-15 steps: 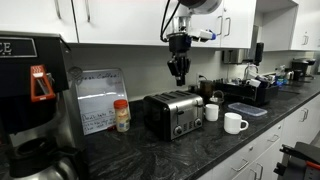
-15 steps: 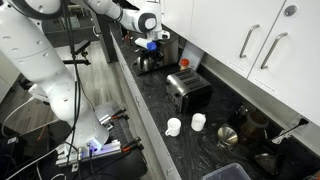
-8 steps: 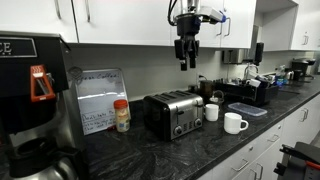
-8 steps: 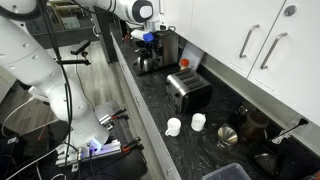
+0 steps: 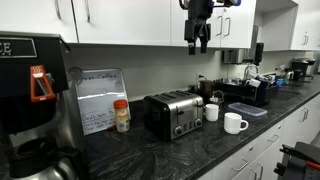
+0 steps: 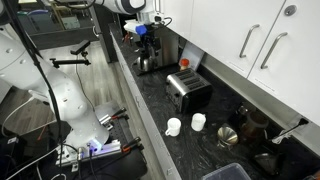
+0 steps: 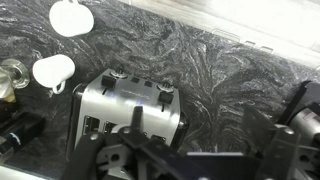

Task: Push the left lever on the toaster down

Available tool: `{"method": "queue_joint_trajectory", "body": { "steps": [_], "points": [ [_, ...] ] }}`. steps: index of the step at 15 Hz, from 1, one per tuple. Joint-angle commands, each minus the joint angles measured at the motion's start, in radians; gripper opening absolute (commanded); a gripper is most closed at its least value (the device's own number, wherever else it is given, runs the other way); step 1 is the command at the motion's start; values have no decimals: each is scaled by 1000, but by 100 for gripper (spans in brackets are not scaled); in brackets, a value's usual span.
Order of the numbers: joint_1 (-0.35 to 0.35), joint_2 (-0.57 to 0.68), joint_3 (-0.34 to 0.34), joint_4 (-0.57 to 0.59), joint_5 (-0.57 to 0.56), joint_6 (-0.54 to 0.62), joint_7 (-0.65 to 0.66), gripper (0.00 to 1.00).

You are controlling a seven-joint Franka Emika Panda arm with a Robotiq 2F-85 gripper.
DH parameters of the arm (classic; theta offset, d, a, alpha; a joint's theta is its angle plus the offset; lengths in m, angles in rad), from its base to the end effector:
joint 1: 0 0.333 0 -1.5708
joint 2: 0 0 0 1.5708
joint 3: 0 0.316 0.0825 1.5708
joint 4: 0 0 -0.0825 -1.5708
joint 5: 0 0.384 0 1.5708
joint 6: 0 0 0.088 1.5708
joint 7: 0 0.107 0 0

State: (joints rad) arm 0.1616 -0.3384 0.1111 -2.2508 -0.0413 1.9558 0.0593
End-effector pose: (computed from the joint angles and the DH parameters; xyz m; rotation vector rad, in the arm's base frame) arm 0.4383 0.1233 0.5036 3.0538 0.3414 0.0813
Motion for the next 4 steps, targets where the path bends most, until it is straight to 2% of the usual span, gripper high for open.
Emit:
{"method": "queue_joint_trajectory", "body": {
  "steps": [1, 2, 4],
  "points": [
    [-16, -74, 2, -43, 22, -19, 4, 100],
    [-14, -34, 12, -13, 6, -7, 1, 100],
    [-15, -58, 12, -24, 8, -9, 4, 100]
  ]
}}
